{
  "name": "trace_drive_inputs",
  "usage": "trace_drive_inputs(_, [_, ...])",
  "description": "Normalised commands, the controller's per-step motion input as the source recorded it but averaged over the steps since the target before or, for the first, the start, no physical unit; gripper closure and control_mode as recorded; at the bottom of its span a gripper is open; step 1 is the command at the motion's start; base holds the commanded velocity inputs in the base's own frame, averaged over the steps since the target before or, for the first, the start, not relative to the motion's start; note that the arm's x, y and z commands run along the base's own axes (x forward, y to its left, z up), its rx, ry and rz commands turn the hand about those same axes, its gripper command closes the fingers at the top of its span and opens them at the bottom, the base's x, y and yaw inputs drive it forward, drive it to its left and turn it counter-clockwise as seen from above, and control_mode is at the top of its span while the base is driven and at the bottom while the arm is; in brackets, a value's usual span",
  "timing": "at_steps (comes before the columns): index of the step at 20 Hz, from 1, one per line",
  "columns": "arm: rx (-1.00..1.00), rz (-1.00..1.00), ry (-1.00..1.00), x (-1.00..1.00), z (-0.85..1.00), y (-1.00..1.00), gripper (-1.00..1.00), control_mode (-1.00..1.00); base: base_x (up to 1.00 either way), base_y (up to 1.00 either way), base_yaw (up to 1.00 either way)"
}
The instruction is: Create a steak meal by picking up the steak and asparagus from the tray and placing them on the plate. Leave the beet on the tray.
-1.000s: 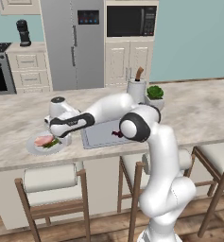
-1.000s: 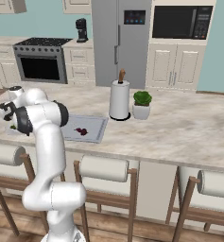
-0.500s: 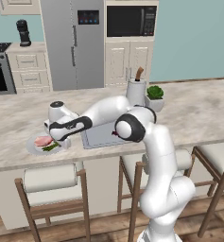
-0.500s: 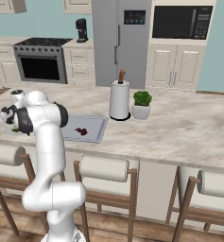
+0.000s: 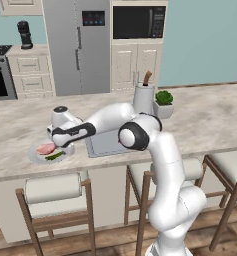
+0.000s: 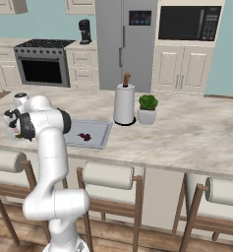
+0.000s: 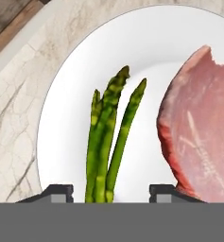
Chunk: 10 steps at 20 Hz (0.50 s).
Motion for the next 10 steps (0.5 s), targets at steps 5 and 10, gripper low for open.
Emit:
trace_drive_inputs(5, [0.0, 0.0, -0.01, -0.01, 0.01, 0.0, -1.0, -1.0, 0.0, 0.0, 0.0])
trace_drive_inputs(10, [0.0, 0.0, -0.03, -0.37, 0.21, -0.09, -1.0, -1.0, 0.0, 0.0, 0.0])
